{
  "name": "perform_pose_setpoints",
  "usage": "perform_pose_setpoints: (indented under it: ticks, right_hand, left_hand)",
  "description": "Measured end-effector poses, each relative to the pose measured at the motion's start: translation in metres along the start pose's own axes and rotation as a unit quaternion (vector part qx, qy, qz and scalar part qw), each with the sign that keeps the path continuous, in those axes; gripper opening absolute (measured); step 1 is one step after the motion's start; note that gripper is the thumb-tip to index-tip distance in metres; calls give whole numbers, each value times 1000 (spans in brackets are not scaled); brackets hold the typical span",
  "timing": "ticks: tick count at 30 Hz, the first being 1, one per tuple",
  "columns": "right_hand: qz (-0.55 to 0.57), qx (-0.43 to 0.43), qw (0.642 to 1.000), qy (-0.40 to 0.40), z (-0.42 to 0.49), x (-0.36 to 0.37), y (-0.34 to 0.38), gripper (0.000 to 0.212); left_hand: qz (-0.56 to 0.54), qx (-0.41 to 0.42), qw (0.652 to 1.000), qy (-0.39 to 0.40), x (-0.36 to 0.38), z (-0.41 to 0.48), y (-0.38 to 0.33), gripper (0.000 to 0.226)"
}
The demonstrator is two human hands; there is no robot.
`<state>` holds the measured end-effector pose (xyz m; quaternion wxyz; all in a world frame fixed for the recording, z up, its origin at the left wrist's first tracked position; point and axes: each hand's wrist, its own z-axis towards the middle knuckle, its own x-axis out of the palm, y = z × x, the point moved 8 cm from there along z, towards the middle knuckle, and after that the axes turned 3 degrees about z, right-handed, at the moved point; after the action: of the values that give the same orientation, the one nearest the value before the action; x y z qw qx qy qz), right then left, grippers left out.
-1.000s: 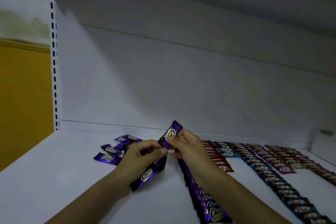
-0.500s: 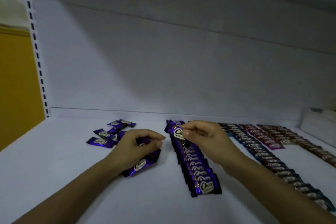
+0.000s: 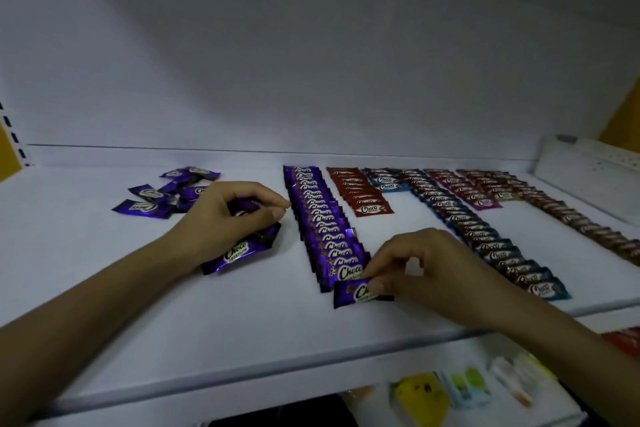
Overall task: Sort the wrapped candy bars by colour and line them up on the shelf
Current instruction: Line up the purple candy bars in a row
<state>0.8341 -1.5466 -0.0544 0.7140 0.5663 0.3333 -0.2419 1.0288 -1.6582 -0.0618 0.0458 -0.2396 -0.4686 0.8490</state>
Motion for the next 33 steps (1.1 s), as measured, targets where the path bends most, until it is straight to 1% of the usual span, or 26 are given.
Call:
perform_pose_setpoints:
  ticks: [3, 12, 20, 22, 26, 28, 30, 31, 33]
  right_hand:
    - [-28, -7, 999, -19, 3, 0, -1, 10]
    - [-83, -15, 996, -25, 9, 8, -6, 17]
    - [-89, -13, 996, -22, 9, 11, -10, 17]
    - [-67, -18, 997, -35, 10, 8, -5, 16]
    - [60, -52, 995, -59, 37, 11, 24, 9]
    - [99, -36, 994, -31, 61, 27, 39, 19]
    - [121, 2, 992, 33, 85, 52, 50, 37]
    - [132, 17, 989, 57, 95, 65, 56, 42]
    - [164, 21, 984, 61, 112, 80, 68, 38]
  left_hand:
    - [2, -4, 1000, -9, -2, 1, 1, 15]
    - [8, -11, 1000, -6, -1, 0, 2, 12]
    - [-4, -26, 999, -21, -2, 1, 5, 8]
    - [-25, -24, 999, -36, -1, 2, 4, 12]
    - [-94, -51, 990, -95, -6, 5, 9, 22]
    - [-122, -79, 981, -126, -13, 5, 17, 20]
    - [-165, -119, 967, -154, -20, 4, 24, 21]
    - [-191, -139, 956, -175, -24, 3, 28, 23]
    - [-225, -174, 933, -219, -35, 0, 37, 25]
